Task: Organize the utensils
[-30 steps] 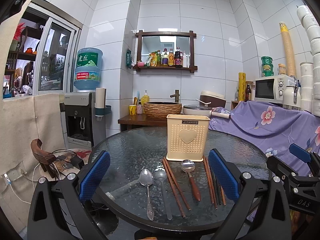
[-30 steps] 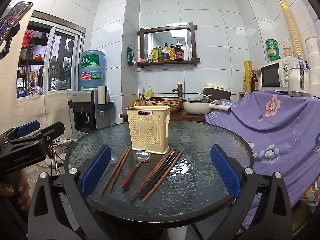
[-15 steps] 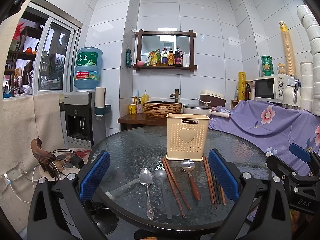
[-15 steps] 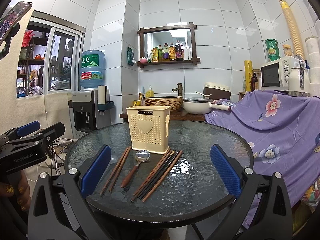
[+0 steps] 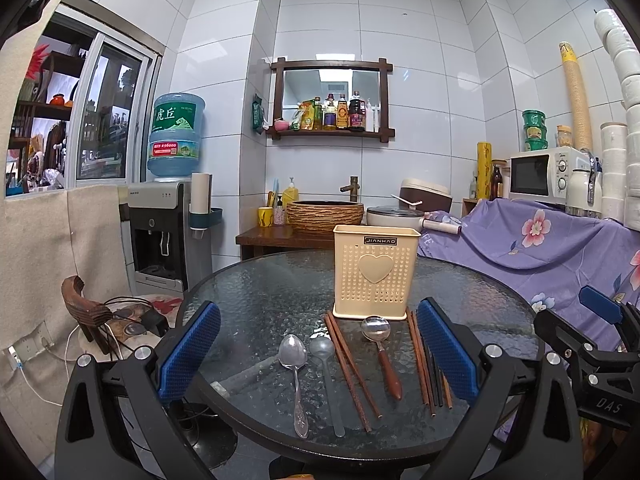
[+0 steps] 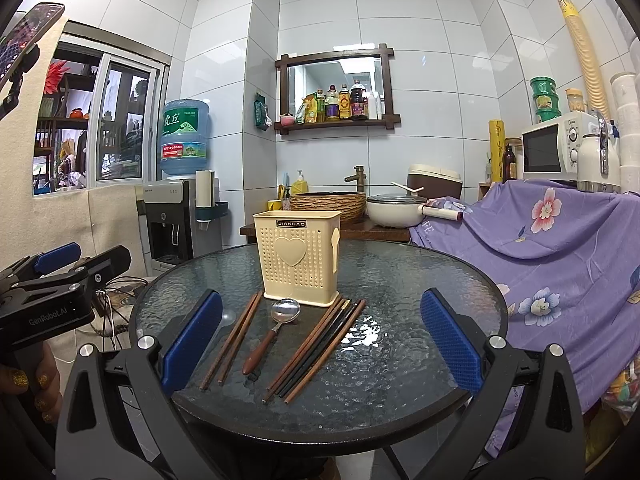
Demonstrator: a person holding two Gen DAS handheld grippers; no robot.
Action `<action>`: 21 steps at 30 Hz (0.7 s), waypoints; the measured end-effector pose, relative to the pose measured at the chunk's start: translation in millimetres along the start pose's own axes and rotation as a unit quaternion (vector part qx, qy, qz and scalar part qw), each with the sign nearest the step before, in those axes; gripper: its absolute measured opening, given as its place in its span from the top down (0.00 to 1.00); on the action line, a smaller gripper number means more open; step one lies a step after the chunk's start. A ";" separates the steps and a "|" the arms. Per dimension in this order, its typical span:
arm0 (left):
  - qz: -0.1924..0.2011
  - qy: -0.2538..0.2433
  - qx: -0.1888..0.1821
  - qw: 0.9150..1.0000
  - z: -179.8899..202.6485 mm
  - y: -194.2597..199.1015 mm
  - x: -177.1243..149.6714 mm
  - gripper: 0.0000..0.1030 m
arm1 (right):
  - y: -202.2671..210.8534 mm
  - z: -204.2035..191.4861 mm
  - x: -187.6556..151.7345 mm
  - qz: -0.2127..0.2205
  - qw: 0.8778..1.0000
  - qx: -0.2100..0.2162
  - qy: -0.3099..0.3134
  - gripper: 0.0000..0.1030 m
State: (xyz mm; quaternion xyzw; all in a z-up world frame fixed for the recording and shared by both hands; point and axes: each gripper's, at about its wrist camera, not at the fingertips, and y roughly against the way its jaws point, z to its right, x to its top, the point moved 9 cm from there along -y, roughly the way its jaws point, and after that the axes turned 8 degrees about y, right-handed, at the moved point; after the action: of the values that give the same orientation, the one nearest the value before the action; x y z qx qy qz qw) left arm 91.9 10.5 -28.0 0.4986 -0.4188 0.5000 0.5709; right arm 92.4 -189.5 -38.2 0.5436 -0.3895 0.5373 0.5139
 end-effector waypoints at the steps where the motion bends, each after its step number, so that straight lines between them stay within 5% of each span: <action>1: 0.000 0.001 -0.001 1.000 -0.1 0.1 0.0 0.06 | 0.3 -0.4 0.5 0.000 1.000 0.000 0.000 0.05; 14: -0.007 0.000 0.003 1.000 -1.5 -3.0 -17.6 0.06 | -4.2 -3.3 -12.0 -0.005 1.000 0.000 0.002 0.05; 21: -0.064 -0.017 0.020 0.998 -16.4 -25.3 -31.2 0.06 | -27.7 9.4 -28.7 -0.058 0.998 0.003 -0.021 0.05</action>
State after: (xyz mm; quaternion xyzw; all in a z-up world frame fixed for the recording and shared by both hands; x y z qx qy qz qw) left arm 111.9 21.8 -64.7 0.5440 -0.3852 0.4627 0.5844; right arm 117.7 -197.7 -69.3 0.5776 -0.3666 0.4961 0.5346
